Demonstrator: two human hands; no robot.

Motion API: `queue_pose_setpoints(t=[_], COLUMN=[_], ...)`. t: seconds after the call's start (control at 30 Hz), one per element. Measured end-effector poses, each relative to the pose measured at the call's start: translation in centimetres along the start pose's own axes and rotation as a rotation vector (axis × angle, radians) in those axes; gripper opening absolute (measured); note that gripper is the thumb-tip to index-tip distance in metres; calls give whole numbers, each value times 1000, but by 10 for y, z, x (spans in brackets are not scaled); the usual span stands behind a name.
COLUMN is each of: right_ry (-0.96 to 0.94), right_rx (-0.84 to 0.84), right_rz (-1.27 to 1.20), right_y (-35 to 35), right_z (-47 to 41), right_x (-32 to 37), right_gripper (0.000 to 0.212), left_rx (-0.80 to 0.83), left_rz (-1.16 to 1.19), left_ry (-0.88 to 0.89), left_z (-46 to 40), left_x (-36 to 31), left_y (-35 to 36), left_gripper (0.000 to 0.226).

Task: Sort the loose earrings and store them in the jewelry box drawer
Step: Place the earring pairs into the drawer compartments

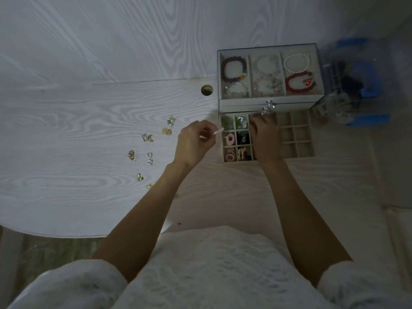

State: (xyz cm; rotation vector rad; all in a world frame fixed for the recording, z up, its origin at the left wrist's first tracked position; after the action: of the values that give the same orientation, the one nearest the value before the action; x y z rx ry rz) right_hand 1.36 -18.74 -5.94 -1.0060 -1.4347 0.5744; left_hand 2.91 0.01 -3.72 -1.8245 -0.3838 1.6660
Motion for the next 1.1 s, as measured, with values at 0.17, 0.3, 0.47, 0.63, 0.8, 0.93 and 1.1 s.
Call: queue_pose_setpoints(t=[0.17,0.3,0.47,0.63,0.8,0.93,1.1], right_ry=[59,39,41,40,56,46,19], right_rx=[-6,42,81,94,109,111,122], right_rz=[117,205,190,127,108,111,125], right_y=[-10,-12,-12,-10,-12,-13,-14], right_z=[11,19,19,18,23,22,24], right_x=[-19,-30,-31,-35,-32,-36,-32], right_gripper=[34,26,29,27,31,36,30], left_rx=[-33,-73,-91,0,142,142,120], left_rz=[41,103,48,-72,-446,-546,-447], left_ry=[52,-21,-107,-13,167,215,193], left_z=[-33,-46,-50,-44,-40,-43,-49], left_x=[-34,-46,-51,-59,-54,-59,-58], left_y=[41,74,91,92,99,100,92], left_gripper=[12,13,15,28,34,22,21])
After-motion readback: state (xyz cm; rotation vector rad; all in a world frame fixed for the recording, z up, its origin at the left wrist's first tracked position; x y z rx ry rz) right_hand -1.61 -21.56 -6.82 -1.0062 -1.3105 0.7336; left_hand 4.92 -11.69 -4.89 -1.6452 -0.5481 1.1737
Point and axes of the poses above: each hand's wrist, its own z-axis away from the middle knuckle, its own y-axis out of the palm, x = y × z, the point moved 5 cm from there along -z, towards the middle knuckle, and after that the axes turned 1 degree about y, right-handed, at the moved point
